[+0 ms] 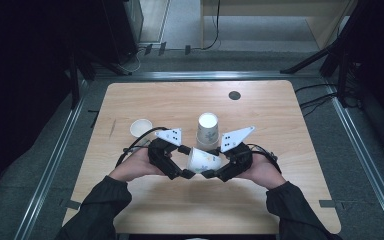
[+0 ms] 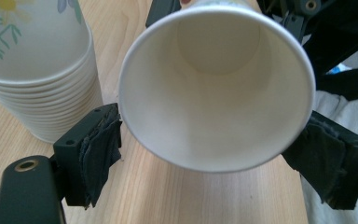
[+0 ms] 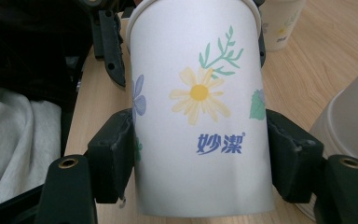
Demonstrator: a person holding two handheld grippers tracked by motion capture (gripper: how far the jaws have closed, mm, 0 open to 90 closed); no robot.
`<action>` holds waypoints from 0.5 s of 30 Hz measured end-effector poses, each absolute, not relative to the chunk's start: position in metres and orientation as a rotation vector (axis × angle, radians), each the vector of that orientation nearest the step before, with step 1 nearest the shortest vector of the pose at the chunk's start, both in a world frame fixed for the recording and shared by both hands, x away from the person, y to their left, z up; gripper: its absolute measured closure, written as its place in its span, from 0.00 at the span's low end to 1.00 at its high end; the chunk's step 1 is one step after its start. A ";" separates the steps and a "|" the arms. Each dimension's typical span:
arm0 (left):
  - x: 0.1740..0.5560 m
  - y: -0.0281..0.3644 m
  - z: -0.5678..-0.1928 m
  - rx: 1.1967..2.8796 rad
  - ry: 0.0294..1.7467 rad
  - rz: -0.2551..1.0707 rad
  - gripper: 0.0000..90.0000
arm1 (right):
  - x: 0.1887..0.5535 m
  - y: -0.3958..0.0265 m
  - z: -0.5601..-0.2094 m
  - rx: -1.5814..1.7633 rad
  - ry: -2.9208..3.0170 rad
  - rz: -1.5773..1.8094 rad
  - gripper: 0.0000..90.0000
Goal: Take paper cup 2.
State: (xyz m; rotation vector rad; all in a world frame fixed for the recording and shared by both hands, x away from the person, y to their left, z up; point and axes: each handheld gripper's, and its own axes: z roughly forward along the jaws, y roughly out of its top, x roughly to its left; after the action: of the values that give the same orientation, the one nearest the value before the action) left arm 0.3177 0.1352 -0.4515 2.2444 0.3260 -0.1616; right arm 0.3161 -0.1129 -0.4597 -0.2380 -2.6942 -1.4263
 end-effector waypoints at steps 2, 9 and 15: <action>0.318 0.135 -0.451 2.235 0.328 -0.163 0.16 | 0.317 -0.112 -0.460 -0.241 -2.681 -1.433 0.36; 0.319 0.136 -0.452 2.222 0.327 -0.167 0.25 | 0.317 -0.111 -0.461 -0.254 -2.672 -1.425 0.37; 0.318 0.136 -0.450 2.237 0.320 -0.149 0.27 | 0.317 -0.110 -0.461 -0.255 -2.679 -1.423 0.37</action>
State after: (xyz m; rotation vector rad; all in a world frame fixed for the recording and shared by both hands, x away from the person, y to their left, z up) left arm 0.3178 0.1361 -0.4496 2.2365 0.3199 -0.1490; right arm 0.3170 -0.1102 -0.4612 -0.2547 -2.6789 -1.4231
